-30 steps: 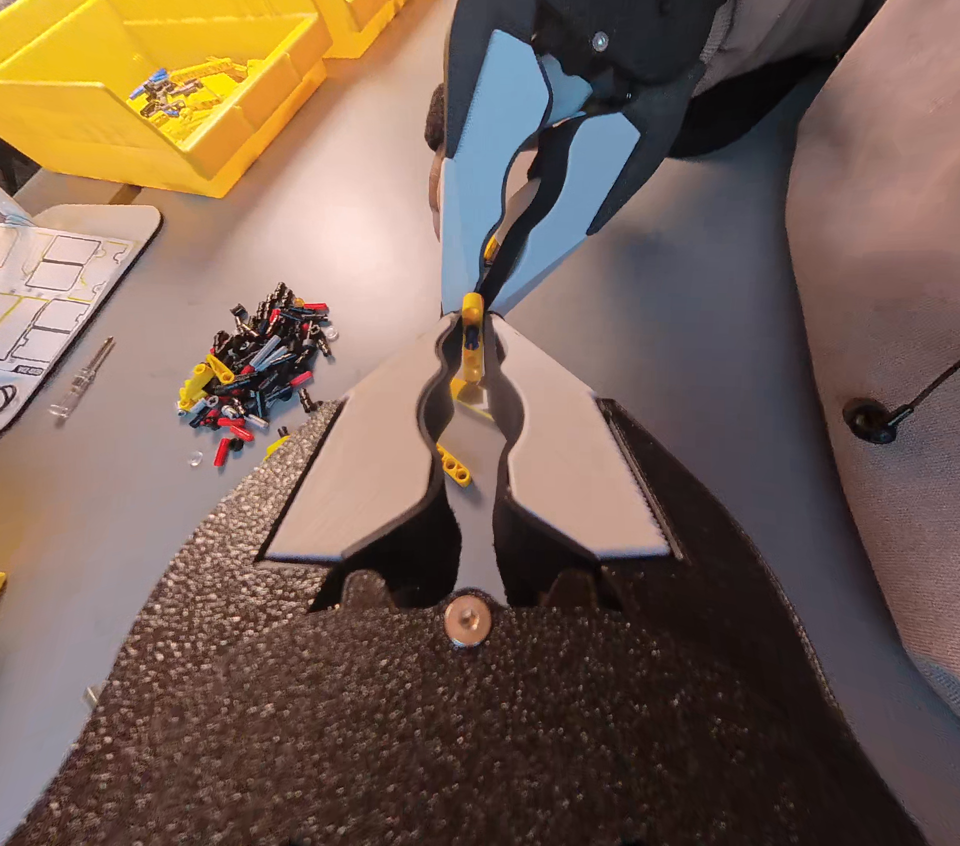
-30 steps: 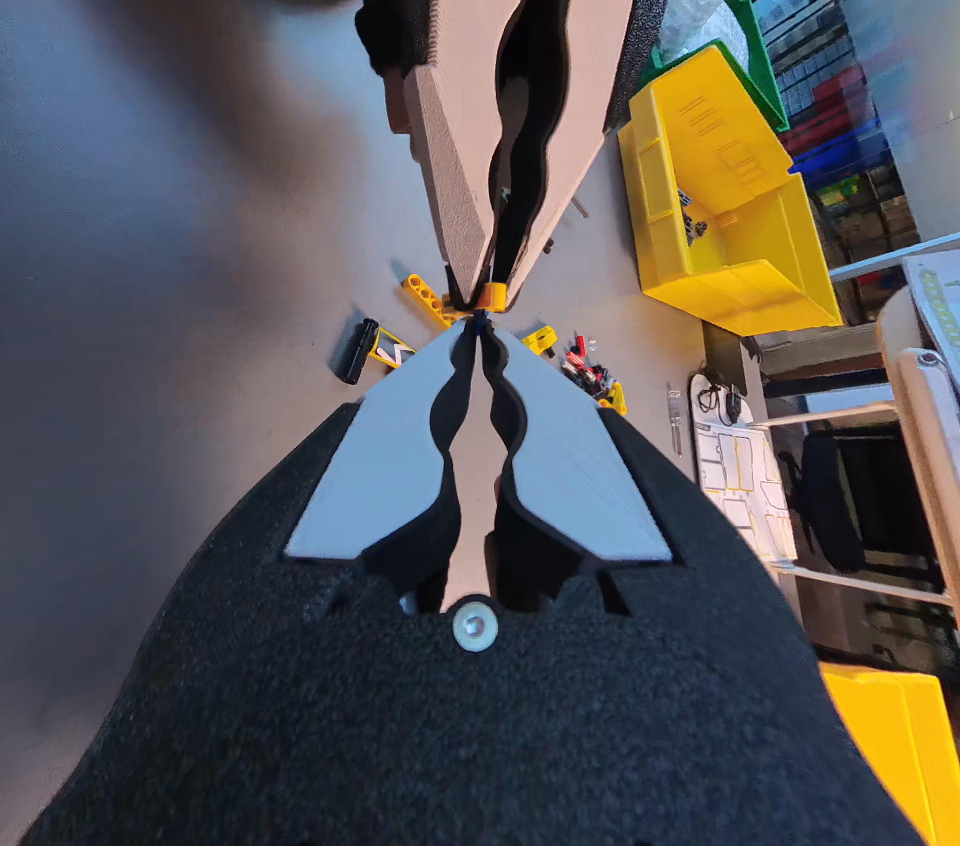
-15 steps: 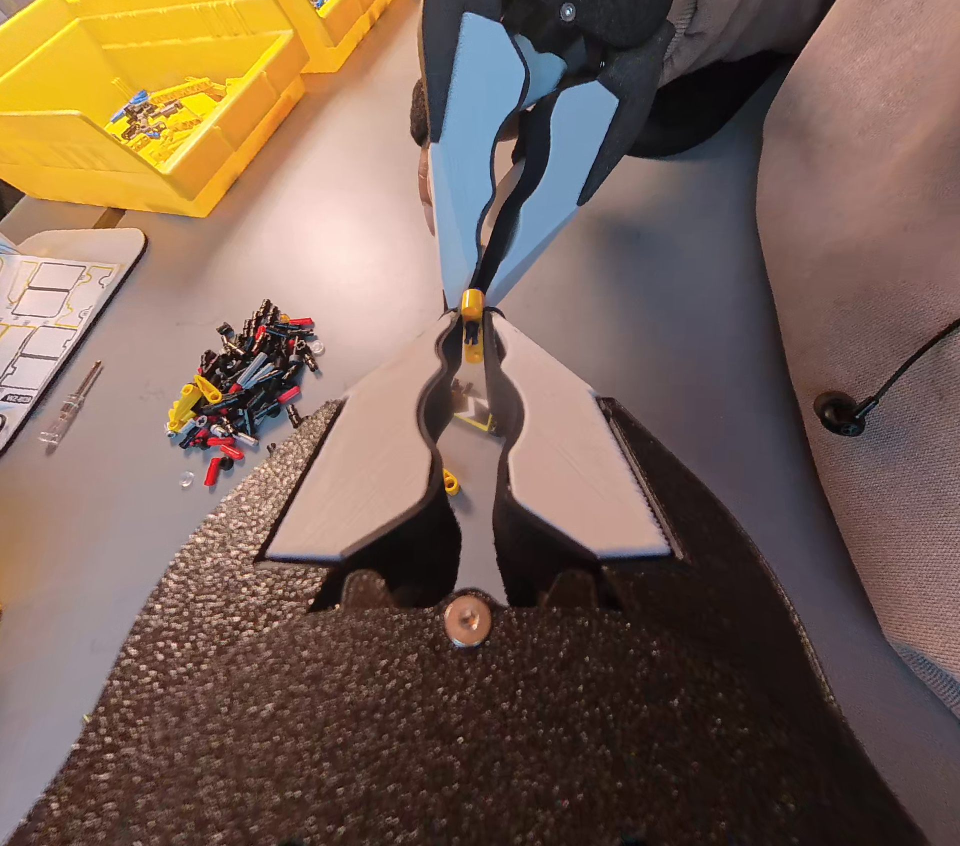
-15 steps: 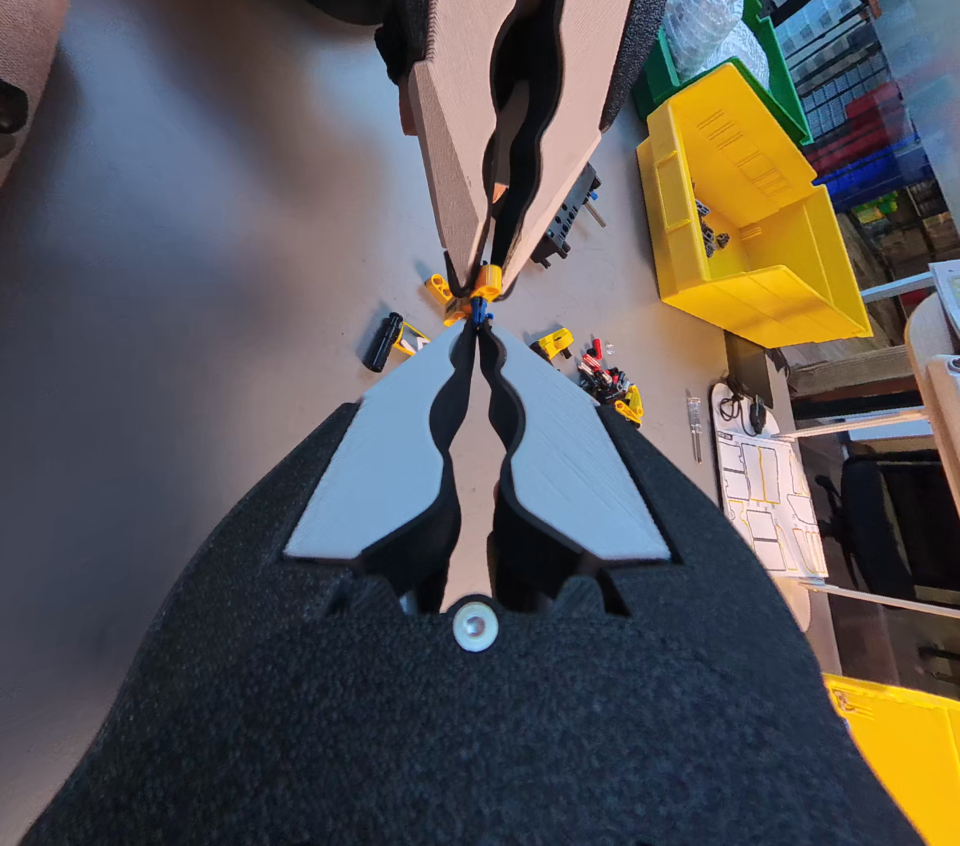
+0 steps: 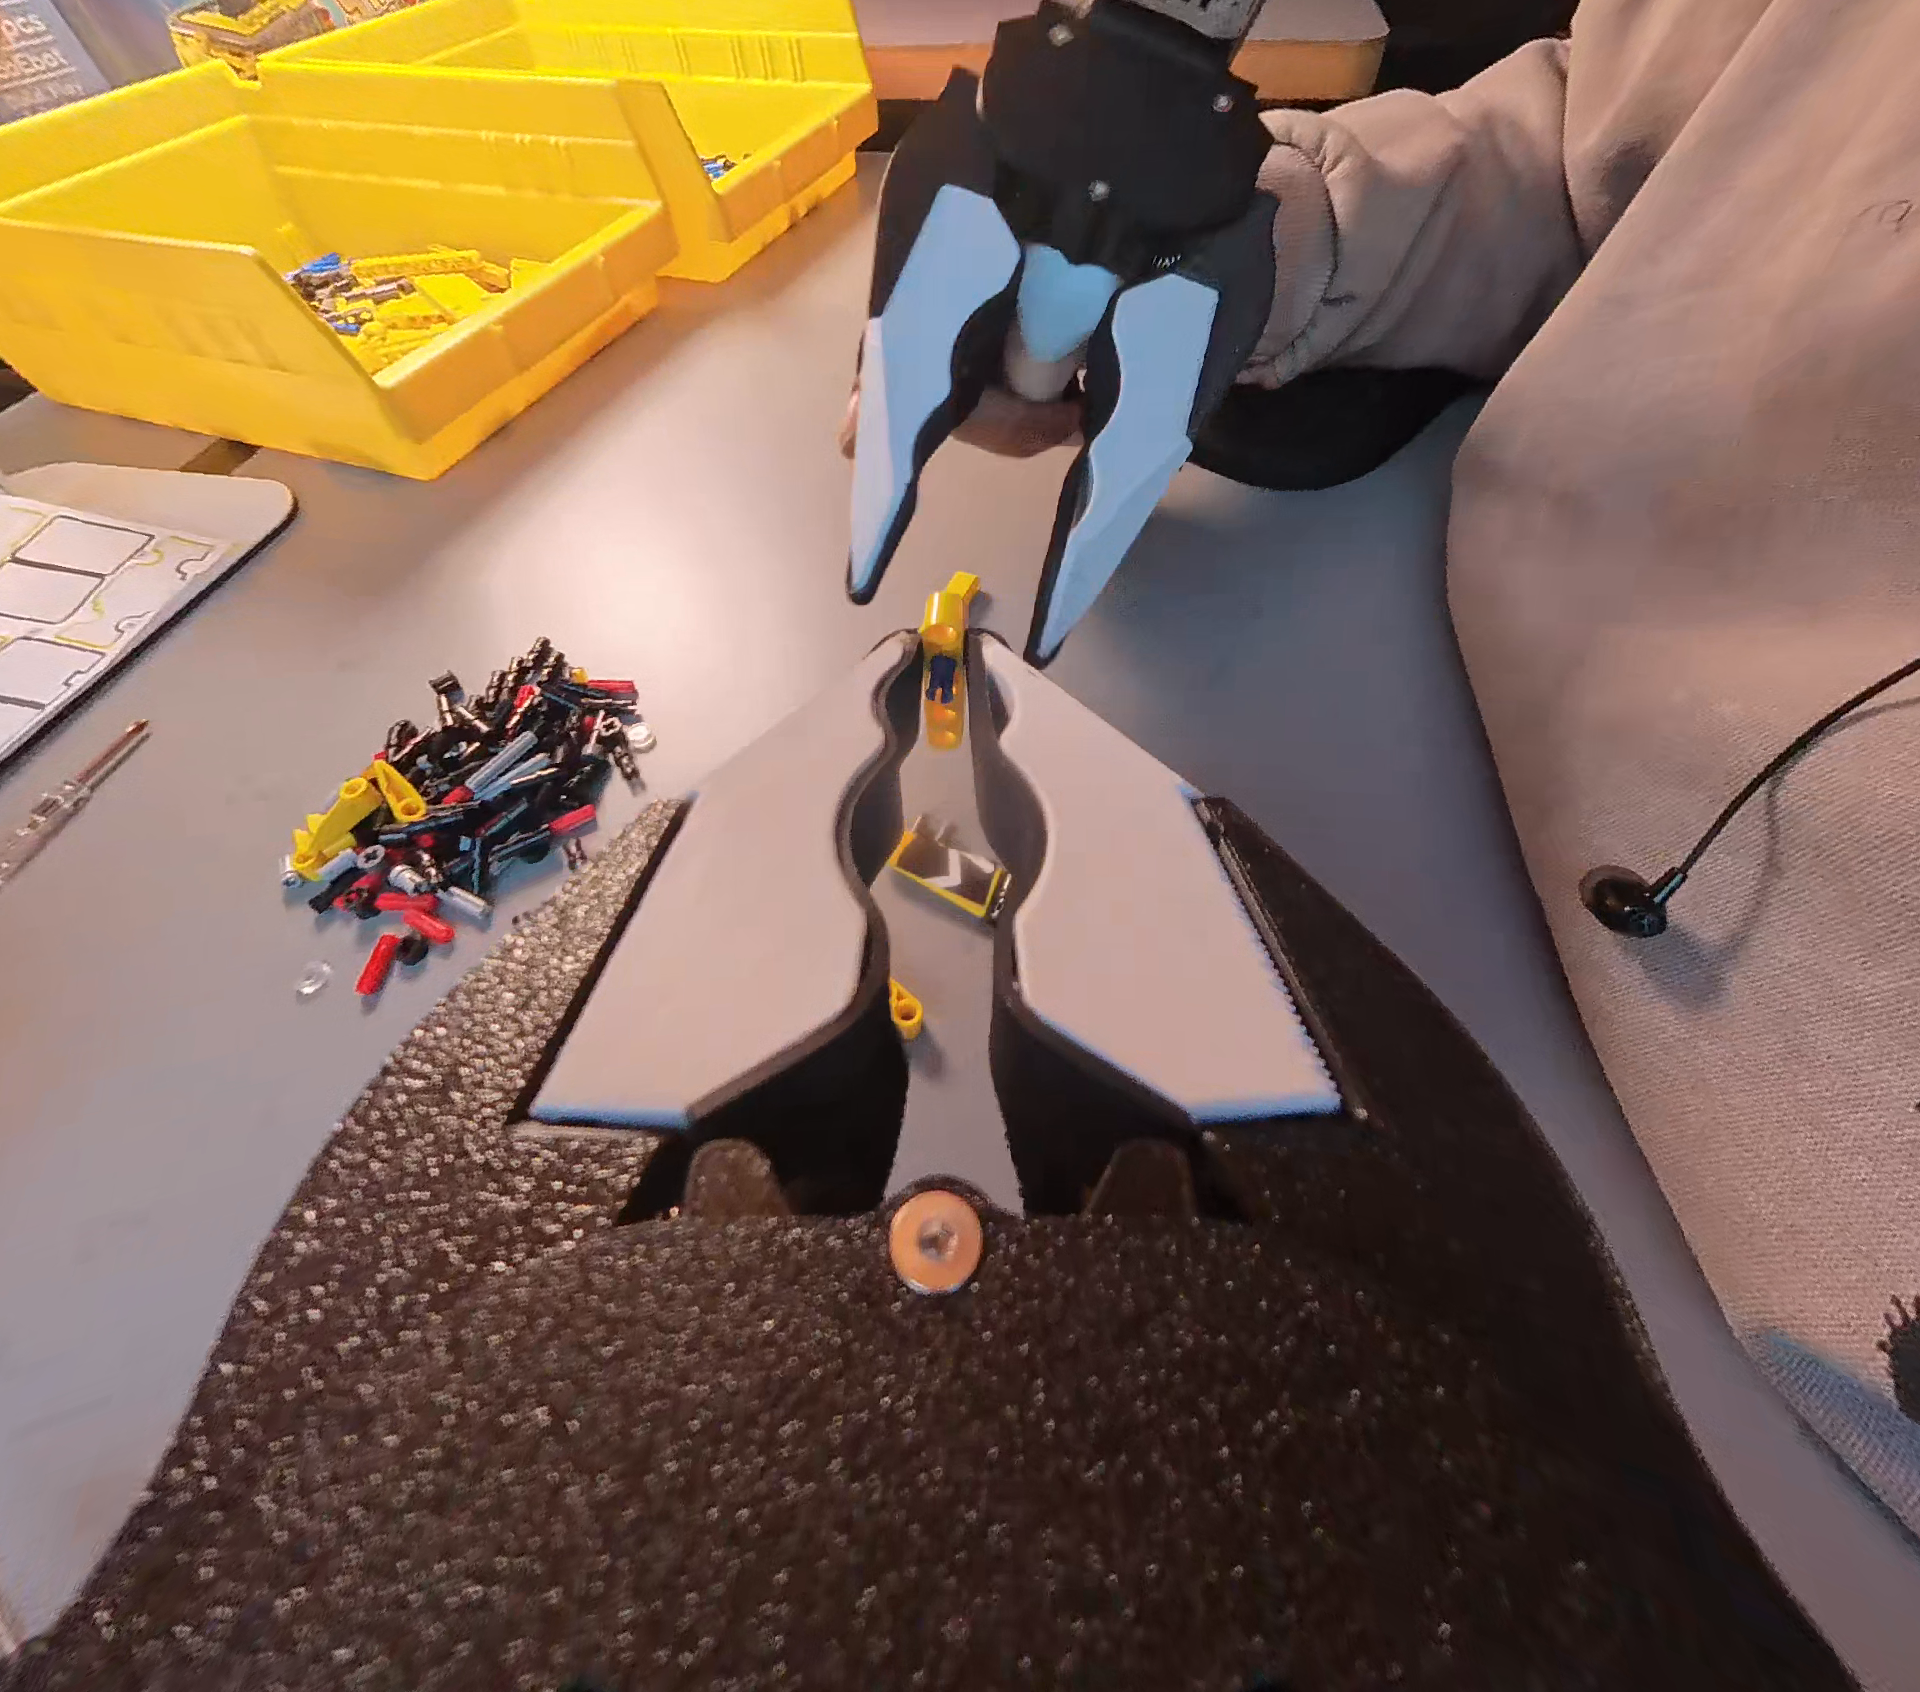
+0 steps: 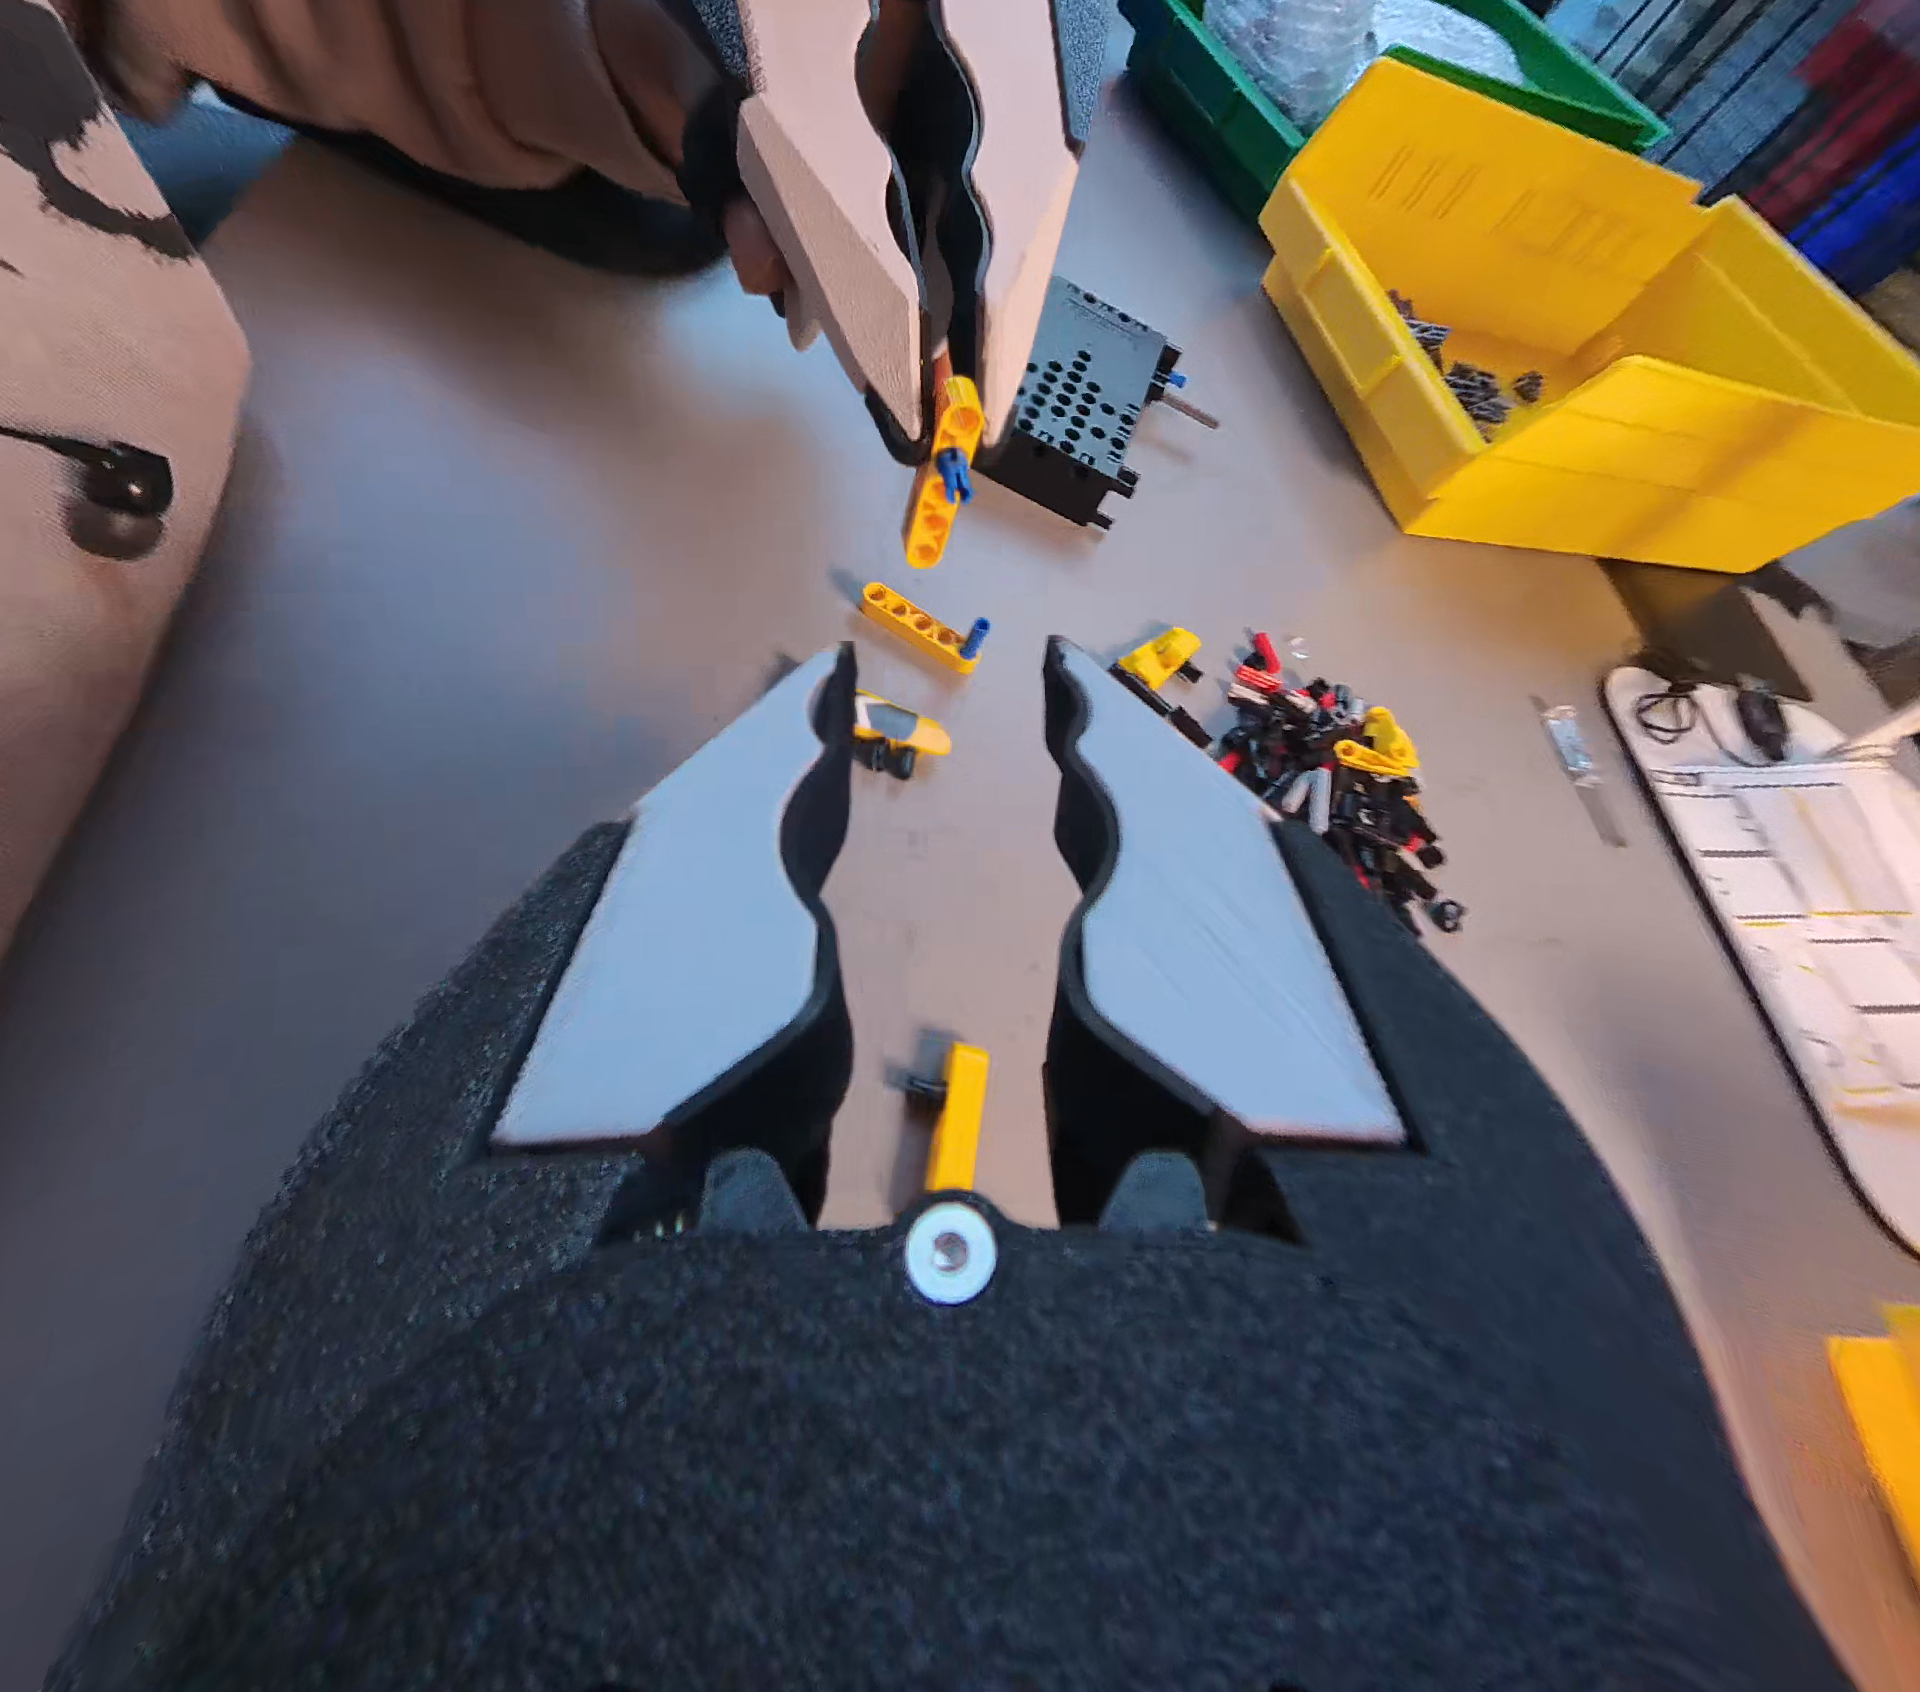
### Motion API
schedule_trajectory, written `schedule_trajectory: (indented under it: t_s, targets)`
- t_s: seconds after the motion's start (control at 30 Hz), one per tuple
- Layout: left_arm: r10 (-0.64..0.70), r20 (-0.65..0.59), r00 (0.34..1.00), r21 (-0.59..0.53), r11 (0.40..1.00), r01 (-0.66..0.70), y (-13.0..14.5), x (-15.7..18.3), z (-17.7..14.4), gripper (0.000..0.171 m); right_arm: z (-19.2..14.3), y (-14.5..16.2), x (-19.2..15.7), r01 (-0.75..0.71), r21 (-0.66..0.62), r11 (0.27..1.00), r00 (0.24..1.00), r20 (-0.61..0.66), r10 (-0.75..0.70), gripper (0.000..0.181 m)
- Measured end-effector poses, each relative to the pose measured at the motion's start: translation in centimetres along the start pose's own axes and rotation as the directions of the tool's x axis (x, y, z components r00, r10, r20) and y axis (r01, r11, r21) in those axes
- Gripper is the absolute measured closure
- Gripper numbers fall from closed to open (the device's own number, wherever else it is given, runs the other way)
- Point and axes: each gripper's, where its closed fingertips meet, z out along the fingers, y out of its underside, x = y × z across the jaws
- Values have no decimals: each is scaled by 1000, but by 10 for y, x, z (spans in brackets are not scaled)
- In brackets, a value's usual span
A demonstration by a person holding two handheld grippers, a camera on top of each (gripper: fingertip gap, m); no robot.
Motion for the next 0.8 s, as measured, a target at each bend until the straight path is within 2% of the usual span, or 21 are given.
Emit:
schedule_trajectory:
  t_s: [0.03, 0.17, 0.27, 0.37, 0.4, 0.5, 0.63, 0.7, 0.73, 0.77, 0.8]
  targets:
    - [-3, -8, 1000, 12, 1000, 3, -2, 2, 1, 165, 2, -2, -2, -22, 15, 1000, 1000, 9, 22, 140]
    - [-66, -69, 995, 131, 989, 74, -18, 7, -1, 165, 7, -17, -13, -149, 109, 983, 986, 97, 139, 142]
    - [-100, -114, 988, 206, 971, 122, -29, 12, -2, 165, 12, -25, -13, -200, 142, 969, 977, 108, 186, 154]
    - [-114, -140, 984, 244, 959, 146, -34, 14, -4, 165, 8, -35, -14, -238, 188, 953, 967, 138, 214, 175]
    - [-115, -134, 984, 245, 959, 145, -34, 13, -5, 164, 4, -36, -13, -238, 192, 952, 967, 142, 213, 175]
    - [-127, -125, 984, 202, 968, 151, -26, 10, -5, 165, -12, -42, -1, -331, 220, 917, 938, 184, 295, 176]
    - [-126, -135, 983, -24, 992, 124, 10, 16, 8, 165, -15, -40, -1, -263, 166, 950, 960, 147, 240, 181]
    - [-108, -136, 985, -15, 994, 107, 9, 17, 6, 155, -14, -36, -7, -272, 121, 955, 952, 177, 249, 181]
    - [-125, -145, 981, 0, 992, 126, 7, 18, 5, 159, -12, -33, -6, -251, 109, 962, 960, 155, 233, 181]
    - [-137, -160, 978, 5, 990, 139, 6, 19, 4, 171, -10, -32, -6, -245, 112, 963, 963, 145, 228, 181]
    - [-149, -166, 975, 2, 989, 151, 7, 19, 5, 171, -8, -32, -8, -265, 116, 957, 956, 159, 245, 181]
